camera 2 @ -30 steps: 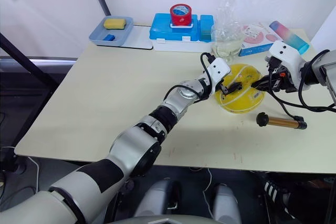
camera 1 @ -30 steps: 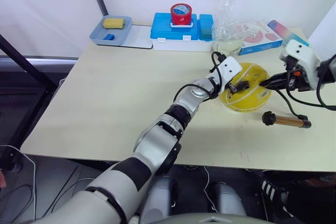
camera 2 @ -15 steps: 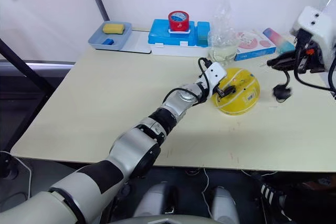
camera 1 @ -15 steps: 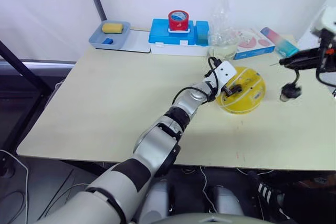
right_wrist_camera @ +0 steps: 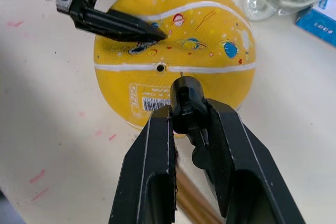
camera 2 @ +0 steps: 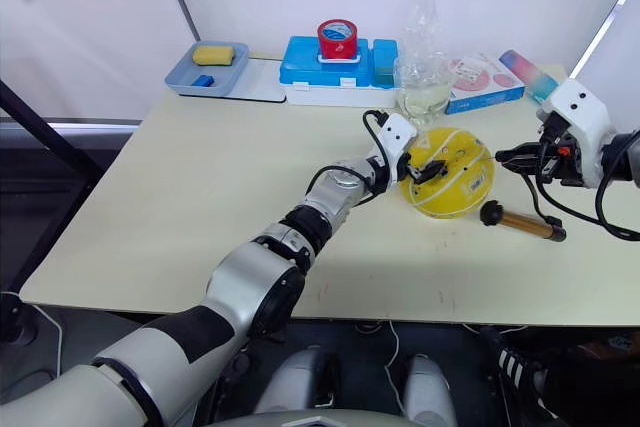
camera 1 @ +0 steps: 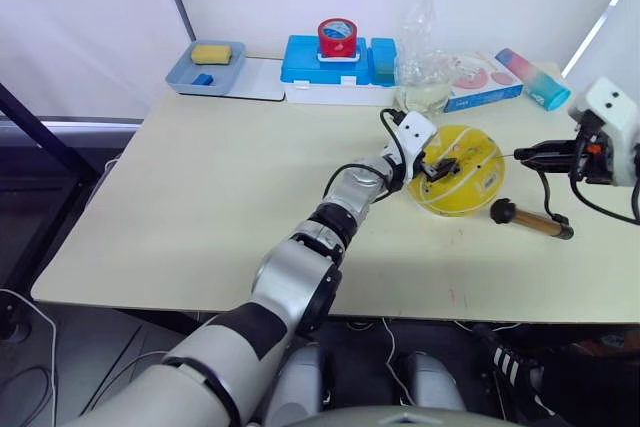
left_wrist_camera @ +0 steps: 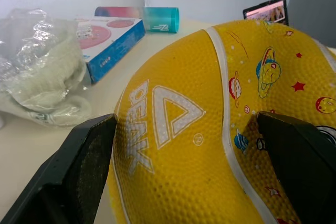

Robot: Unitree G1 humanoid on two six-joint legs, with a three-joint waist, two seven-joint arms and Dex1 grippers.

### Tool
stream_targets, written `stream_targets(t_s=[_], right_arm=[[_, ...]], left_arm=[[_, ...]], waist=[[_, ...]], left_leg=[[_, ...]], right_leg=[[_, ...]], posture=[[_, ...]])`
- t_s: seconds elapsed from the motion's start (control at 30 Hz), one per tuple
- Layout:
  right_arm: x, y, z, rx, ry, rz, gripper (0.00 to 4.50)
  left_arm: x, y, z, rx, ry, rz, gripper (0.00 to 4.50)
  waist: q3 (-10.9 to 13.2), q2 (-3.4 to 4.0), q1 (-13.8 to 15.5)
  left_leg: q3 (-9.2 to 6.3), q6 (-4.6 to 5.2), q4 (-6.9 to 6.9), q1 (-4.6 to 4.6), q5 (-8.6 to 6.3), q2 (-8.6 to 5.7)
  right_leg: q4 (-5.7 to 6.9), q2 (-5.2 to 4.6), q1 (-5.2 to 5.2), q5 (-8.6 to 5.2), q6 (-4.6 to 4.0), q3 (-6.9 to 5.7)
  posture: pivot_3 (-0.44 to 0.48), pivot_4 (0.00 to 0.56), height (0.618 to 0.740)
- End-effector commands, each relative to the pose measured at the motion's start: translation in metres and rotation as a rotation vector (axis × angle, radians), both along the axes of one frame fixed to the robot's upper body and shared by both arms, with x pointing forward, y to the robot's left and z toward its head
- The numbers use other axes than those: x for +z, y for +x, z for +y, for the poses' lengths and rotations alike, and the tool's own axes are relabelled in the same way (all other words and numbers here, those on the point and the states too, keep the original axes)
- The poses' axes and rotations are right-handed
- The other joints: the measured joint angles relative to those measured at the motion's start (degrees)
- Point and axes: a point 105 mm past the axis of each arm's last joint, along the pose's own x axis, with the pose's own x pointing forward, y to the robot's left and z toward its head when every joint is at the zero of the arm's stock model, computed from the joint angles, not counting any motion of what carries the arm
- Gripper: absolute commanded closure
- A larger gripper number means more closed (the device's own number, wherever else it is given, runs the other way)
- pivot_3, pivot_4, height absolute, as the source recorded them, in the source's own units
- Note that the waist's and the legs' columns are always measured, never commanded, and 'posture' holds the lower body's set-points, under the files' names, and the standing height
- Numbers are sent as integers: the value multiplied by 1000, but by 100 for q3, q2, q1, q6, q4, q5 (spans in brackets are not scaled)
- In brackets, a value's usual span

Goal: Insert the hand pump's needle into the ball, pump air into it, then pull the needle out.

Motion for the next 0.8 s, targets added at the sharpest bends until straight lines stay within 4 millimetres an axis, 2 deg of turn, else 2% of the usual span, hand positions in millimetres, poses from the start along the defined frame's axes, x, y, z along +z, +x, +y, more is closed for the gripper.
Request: stream_targets(t_s=[0.03, 0.23, 0.4, 0.63, 0.8], right_arm=[[14, -1, -1, -33, 30, -97, 4169], [-5, 0, -4, -104, 112, -139, 4169], [-11, -4, -9, -145, 187, -200, 4169], [-14, -14, -17, -182, 275, -285, 4169], [-20, -20, -17, -207, 357, -338, 4169]], left_arm=[[13, -24, -40, -135, -53, 21, 0], [45, -20, -37, -174, -138, -25, 0], [68, -20, -36, -203, -191, -59, 0], [85, -24, -31, -257, -229, -98, 0], [96, -27, -12, -321, -245, -135, 0]], waist=[[4, 5, 6], [31, 29, 50], [62, 58, 71], [86, 72, 103], [95, 78, 95]], left_leg=[[-1, 4, 0, -1, 2, -1], [-5, 10, 0, -13, 5, -5], [-6, 12, 0, -17, 6, -11], [-6, 19, -1, -19, 2, -16], [-6, 20, -1, -18, 2, -15]], right_leg=[[-1, 0, 0, 0, 0, -1], [-1, 2, -6, 0, 0, -6], [0, 7, -10, 0, 1, -5], [0, 10, -9, 0, 5, -6], [3, 12, -10, -1, 5, -5]], posture=[[0, 150, 739], [0, 150, 739], [0, 150, 739], [0, 150, 739], [0, 150, 739]])
